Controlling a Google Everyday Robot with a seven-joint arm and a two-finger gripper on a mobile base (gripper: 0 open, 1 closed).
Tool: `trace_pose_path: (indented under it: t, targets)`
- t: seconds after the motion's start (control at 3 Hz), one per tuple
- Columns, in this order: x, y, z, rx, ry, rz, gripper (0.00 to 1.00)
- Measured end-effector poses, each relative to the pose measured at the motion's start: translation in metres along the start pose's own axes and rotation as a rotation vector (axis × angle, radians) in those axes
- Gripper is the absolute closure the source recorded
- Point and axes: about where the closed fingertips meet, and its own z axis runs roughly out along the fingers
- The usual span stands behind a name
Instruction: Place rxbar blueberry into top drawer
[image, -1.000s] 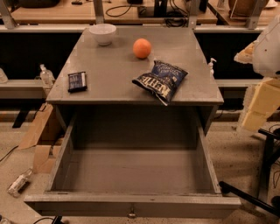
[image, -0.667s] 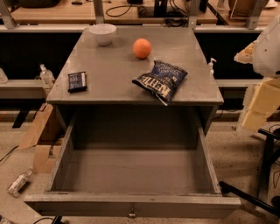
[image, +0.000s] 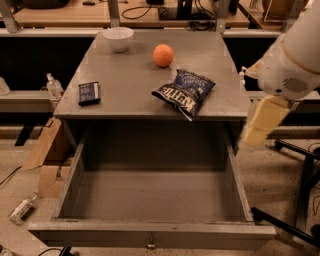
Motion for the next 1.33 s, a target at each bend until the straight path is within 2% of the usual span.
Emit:
trace_pose_path:
  t: [0.33, 0.67, 1.0, 1.33]
  targets:
    - [-0.032, -0.047, 0.057, 0.089, -0.101, 0.148, 0.0]
    - [-0.057, -0.086, 0.09, 0.165, -0.208, 0.283, 0.0]
    - [-0.088, -0.108, 0.102, 0.247, -0.306, 0.391, 0.0]
    - [-0.12, -0.107, 0.1, 0.305, -0.417, 0.49, 0.0]
